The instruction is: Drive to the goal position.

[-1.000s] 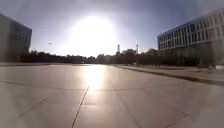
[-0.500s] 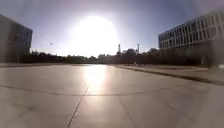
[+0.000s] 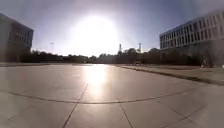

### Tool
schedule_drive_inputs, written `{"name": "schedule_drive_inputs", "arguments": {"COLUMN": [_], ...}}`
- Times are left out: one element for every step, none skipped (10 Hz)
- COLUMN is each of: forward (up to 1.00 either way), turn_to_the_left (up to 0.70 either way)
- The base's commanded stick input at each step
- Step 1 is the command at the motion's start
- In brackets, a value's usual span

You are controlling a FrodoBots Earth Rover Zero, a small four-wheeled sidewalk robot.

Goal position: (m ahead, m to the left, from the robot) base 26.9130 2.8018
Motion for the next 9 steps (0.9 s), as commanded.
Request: {"name": "schedule_drive_inputs", "arguments": {"forward": [0.7,0.7,0.7,0.7,0.7,0.7,0.7,0.7,0.7], "turn_to_the_left": [0.0,0.0,0.0,0.0,0.0,0.0,0.0,0.0,0.0]}}
